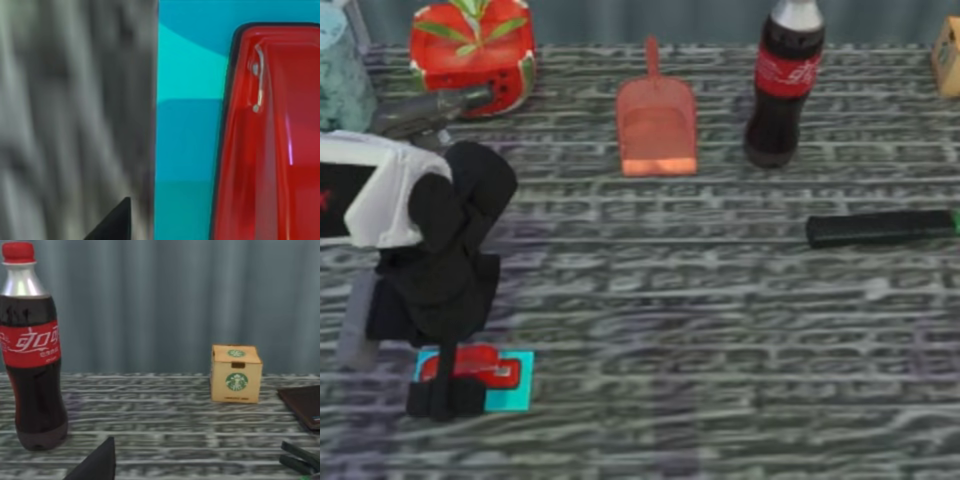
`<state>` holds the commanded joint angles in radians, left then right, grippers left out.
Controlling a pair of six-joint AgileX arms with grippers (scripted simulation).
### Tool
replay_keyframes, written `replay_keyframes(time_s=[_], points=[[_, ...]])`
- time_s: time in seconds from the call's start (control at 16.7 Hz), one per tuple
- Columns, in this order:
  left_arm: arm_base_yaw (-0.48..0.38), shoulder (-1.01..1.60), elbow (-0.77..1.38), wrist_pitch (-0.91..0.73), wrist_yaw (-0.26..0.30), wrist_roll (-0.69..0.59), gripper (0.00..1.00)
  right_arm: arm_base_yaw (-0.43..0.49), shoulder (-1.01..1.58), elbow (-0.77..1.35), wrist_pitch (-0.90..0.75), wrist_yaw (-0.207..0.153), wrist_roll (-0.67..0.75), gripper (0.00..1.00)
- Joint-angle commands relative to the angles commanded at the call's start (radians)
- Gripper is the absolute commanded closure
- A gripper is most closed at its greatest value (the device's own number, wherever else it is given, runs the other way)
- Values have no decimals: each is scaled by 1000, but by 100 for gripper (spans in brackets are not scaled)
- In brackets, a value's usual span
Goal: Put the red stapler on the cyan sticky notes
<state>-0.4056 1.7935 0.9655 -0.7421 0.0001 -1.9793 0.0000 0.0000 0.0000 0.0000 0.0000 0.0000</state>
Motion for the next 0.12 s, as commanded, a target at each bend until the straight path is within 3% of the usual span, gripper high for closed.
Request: replay_keyframes(time_s=[0.12], points=[[0,0,0,0,0,0,0,0,0,0,0,0,0,0]])
